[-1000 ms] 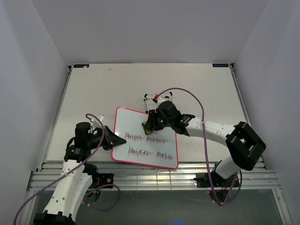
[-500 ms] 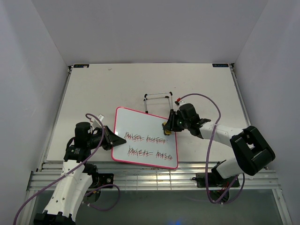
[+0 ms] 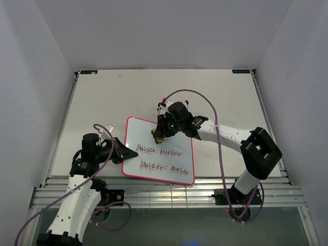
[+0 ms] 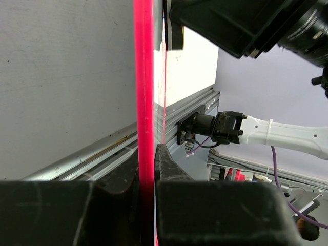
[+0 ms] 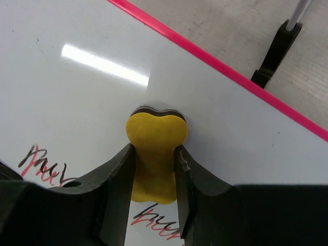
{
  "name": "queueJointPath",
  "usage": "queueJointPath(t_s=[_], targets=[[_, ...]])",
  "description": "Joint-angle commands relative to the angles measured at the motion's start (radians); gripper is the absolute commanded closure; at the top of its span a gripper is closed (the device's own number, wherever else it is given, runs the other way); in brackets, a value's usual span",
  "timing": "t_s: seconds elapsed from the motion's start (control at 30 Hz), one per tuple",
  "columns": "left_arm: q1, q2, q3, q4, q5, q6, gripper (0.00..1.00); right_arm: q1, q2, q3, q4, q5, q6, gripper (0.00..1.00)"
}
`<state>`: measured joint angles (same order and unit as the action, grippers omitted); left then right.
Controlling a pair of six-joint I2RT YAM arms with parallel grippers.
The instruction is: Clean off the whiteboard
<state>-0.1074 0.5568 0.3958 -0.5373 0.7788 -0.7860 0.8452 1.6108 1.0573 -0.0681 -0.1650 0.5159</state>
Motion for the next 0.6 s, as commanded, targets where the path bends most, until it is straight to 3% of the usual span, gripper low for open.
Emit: queueJointPath(t_s=[0.0, 0.17, 0.57], targets=[[-0.009, -0.001, 0.029, 0.010, -0.039, 0.068, 1.00, -0.008, 0.053, 0.073, -0.039, 0.002, -0.025, 0.83], [-0.008, -0.001, 0.031, 0.007, -0.046, 0.067, 1.00, -0.067, 0.093, 0.050, -0.052, 0.004, -0.033, 0.83], [-0.008, -0.005, 0.035, -0.010, -0.076, 0.060, 1.00, -0.277, -0.032, -0.356, 0.048, -0.030, -0.065, 0.84]])
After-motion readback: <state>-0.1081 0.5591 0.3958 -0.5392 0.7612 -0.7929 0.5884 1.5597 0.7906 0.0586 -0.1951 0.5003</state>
